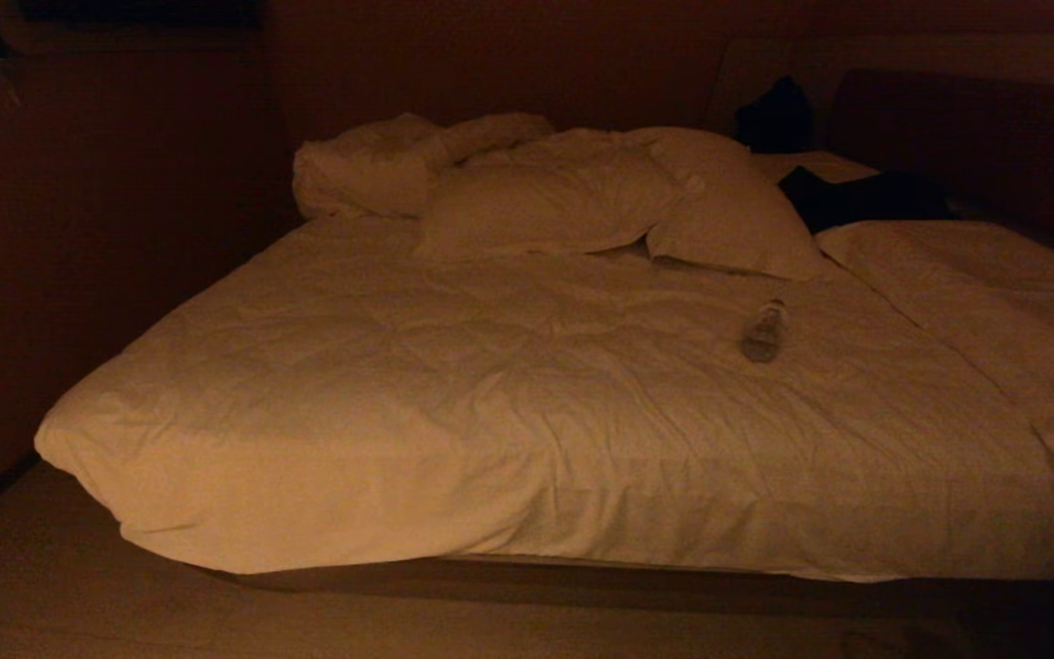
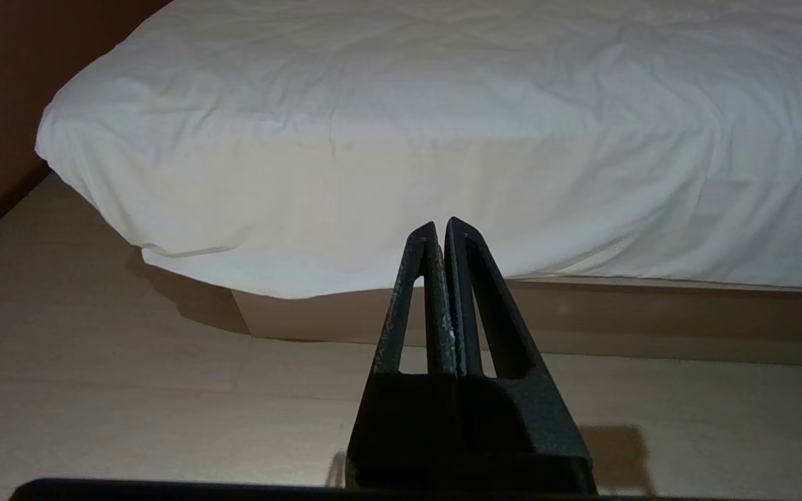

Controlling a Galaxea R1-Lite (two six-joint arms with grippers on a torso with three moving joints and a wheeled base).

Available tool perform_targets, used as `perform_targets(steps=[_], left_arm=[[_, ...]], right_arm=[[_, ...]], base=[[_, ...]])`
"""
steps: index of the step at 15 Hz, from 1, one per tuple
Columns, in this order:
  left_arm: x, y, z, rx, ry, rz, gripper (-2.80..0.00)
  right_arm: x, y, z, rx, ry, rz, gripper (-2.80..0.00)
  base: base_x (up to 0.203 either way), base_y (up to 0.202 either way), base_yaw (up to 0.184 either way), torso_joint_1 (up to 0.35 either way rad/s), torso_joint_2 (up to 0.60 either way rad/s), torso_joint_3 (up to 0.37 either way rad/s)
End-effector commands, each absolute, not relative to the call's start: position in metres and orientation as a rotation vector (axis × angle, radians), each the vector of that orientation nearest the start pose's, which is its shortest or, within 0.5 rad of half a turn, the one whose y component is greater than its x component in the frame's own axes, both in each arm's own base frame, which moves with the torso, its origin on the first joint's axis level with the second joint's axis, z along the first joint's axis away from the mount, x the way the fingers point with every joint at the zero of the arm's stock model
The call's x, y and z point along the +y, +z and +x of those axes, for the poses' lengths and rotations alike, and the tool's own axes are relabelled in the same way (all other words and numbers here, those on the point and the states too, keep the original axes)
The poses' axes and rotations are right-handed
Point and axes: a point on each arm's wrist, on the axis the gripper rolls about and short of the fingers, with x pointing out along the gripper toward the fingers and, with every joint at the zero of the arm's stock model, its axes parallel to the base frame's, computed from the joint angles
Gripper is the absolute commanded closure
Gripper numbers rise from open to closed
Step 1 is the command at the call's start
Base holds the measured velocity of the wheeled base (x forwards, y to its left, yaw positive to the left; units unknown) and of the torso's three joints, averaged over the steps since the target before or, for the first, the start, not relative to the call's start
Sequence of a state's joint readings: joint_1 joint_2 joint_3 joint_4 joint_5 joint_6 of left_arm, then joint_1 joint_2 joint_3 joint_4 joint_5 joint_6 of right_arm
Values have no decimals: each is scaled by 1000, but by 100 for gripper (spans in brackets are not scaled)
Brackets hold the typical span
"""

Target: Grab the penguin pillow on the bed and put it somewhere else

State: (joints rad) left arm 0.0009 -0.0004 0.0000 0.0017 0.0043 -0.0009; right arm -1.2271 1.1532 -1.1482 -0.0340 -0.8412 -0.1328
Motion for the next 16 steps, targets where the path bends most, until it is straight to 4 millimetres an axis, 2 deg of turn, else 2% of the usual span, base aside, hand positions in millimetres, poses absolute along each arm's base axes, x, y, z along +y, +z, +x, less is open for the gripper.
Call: perform_targets(steps=[1,3,6,8,11,13,16], left_arm=[[0,75,-23,2,6,-2,0],[0,75,-23,0,6,0,0],[0,75,-23,2,6,-1,0],[0,75,-23,2,6,-2,0],[0,75,-23,2,5,-2,0],[0,75,-23,1,6,-2,0],[0,75,-23,1,5,-2,0]], right_arm=[[-161,354,43,102,-1629,-115,0],[-156,356,41,125,-1511,-128,0],[-142,360,28,175,-1405,-143,0],[-143,360,20,206,-1335,-139,0],[-166,350,13,262,-1258,-103,0],[-190,345,4,284,-1230,-65,0],[-216,344,-25,311,-1256,-66,0]], base=[[0,0,0,0,0,0],[0,0,0,0,0,0],[0,0,0,0,0,0],[0,0,0,0,0,0],[0,0,0,0,0,0],[0,0,0,0,0,0],[0,0,0,0,0,0]])
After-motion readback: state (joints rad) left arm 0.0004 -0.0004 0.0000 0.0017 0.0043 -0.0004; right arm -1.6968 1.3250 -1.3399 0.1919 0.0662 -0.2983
